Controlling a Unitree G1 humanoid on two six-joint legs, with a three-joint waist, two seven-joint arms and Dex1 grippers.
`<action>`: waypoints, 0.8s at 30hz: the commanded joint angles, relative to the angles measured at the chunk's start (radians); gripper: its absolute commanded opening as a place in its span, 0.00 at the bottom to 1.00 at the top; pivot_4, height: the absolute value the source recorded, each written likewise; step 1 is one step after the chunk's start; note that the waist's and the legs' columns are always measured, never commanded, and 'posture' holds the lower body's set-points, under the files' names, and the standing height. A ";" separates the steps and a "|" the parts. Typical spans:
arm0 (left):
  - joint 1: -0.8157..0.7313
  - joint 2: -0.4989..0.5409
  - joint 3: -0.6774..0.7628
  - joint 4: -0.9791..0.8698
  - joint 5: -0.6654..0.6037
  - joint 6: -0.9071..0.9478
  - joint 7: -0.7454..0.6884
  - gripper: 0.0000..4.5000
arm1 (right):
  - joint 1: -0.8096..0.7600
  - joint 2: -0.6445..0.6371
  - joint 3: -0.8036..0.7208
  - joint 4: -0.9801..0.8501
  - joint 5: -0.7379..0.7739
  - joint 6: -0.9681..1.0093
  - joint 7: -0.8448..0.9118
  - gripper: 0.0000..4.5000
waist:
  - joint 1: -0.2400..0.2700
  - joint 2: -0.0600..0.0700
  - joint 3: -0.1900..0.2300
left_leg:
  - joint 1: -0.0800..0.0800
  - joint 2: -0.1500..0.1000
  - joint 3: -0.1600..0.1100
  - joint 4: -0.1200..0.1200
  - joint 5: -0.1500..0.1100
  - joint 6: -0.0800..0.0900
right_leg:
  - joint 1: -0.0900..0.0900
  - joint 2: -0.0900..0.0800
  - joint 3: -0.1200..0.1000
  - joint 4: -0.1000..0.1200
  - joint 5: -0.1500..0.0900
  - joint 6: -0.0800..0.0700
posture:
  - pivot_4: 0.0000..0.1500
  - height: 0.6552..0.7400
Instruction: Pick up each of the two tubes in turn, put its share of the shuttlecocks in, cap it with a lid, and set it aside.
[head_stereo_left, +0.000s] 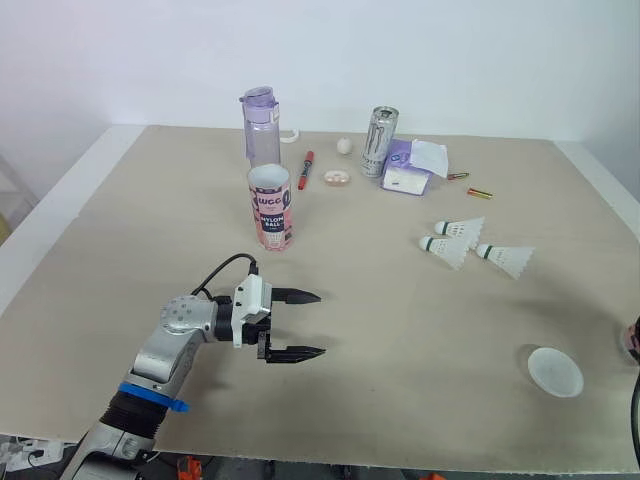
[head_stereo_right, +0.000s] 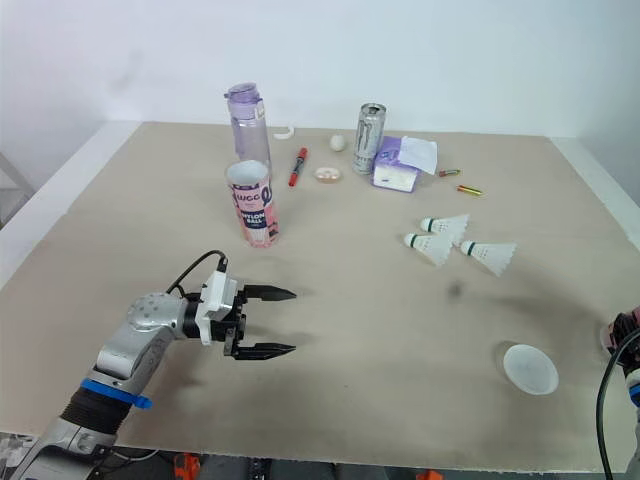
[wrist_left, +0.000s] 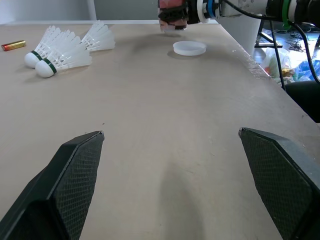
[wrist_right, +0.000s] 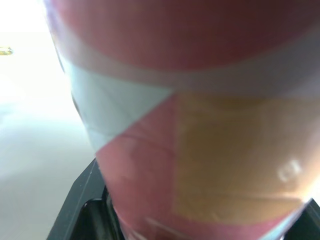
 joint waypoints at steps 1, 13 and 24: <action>-0.007 0.000 -0.008 -0.033 -0.003 -0.012 -0.006 1.00 | -0.008 -0.038 -0.017 0.027 0.003 -0.030 0.009 0.58 | 0.000 0.000 0.000 | 0.000 0.000 0.000 0.000 0.000 0.000 | 0.000 0.000 0.000 0.000 0.000 0.000 | 1.00 1.00; -0.010 0.001 -0.016 -0.024 0.001 -0.017 -0.006 1.00 | 0.076 0.000 0.009 -0.067 0.006 -0.015 0.012 0.99 | 0.000 0.000 0.000 | 0.000 0.000 0.000 0.000 0.000 0.000 | 0.000 0.000 0.001 0.000 0.000 0.001 | 1.00 1.00; -0.023 -0.012 -0.029 -0.002 0.004 -0.018 -0.014 1.00 | 0.229 0.126 0.018 -0.343 0.030 0.070 -0.037 0.99 | 0.000 0.001 0.000 | 0.001 0.001 0.000 -0.001 0.000 0.000 | -0.001 -0.001 0.002 0.000 0.000 0.001 | 1.00 1.00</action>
